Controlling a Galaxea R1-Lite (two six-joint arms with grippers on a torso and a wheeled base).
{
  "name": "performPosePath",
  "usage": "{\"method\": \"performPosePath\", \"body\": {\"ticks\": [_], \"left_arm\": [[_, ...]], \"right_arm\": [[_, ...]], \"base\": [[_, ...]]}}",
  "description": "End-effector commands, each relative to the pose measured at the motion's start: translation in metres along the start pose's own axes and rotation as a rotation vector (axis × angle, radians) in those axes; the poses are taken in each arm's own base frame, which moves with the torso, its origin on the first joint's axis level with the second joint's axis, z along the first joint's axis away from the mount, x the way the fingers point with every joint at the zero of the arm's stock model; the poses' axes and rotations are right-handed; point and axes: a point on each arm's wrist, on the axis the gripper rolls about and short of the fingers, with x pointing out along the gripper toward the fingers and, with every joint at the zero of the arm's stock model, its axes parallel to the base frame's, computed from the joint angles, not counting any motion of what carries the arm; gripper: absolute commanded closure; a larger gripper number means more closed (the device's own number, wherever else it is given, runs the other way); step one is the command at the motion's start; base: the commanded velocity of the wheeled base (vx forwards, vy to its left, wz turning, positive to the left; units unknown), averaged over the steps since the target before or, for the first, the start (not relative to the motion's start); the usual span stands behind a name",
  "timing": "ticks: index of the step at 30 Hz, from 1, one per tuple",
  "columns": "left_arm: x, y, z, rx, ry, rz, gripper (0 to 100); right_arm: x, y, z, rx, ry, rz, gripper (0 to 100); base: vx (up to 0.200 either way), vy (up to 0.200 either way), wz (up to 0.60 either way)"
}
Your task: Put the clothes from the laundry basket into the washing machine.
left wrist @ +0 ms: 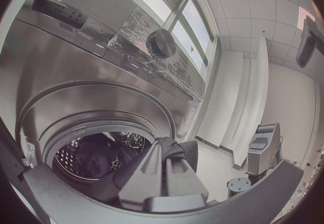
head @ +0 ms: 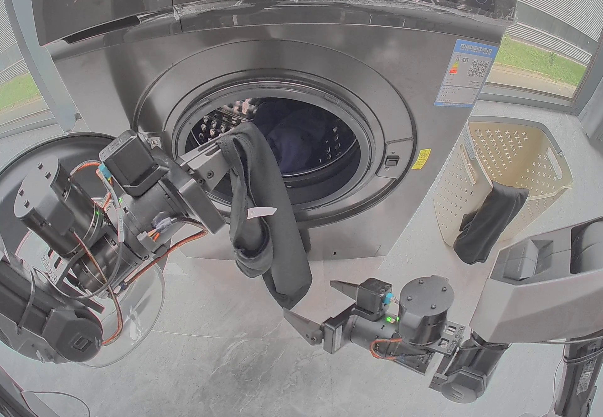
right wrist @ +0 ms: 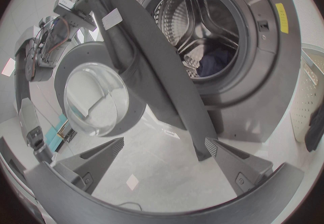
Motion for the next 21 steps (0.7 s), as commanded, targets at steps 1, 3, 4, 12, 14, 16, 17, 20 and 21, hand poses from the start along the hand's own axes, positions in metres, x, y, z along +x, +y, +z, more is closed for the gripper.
{"method": "performPosePath", "body": {"ticks": [1, 3, 4, 12, 14, 16, 17, 20, 21], "left_arm": [[-0.001, -0.005, 0.003, 0.005, -0.009, -0.015, 100], [-0.001, -0.005, 0.003, 0.011, -0.01, -0.017, 100], [-0.001, -0.005, 0.004, 0.013, -0.012, -0.017, 100], [-0.001, -0.006, 0.008, 0.02, -0.026, -0.021, 100], [-0.001, -0.011, 0.009, 0.015, -0.03, -0.037, 100], [-0.001, -0.015, 0.01, 0.01, -0.032, -0.05, 100], [-0.001, -0.016, 0.011, 0.01, -0.035, -0.052, 100], [-0.001, -0.017, 0.011, 0.008, -0.036, -0.058, 100], [-0.001, -0.017, 0.012, 0.008, -0.038, -0.058, 100]], "right_arm": [[0.025, -0.002, 0.011, -0.013, -0.085, 0.01, 0], [0.039, -0.006, 0.016, -0.016, -0.129, 0.007, 0], [0.04, -0.006, 0.017, -0.016, -0.132, 0.008, 0], [0.067, -0.014, 0.014, -0.028, -0.175, 0.002, 0], [0.072, -0.022, 0.014, -0.035, -0.189, -0.017, 0], [0.077, -0.029, 0.017, -0.035, -0.207, -0.03, 0], [0.08, -0.032, 0.017, -0.036, -0.215, -0.03, 0], [0.085, -0.037, 0.017, -0.037, -0.226, -0.036, 0], [0.086, -0.037, 0.016, -0.037, -0.224, -0.038, 0]], "base": [[0.0, 0.0, 0.0], [0.0, 0.0, 0.0], [0.0, 0.0, 0.0], [0.0, 0.0, 0.0], [0.0, 0.0, 0.0], [0.0, 0.0, 0.0], [0.0, 0.0, 0.0], [0.0, 0.0, 0.0], [0.0, 0.0, 0.0]]}}
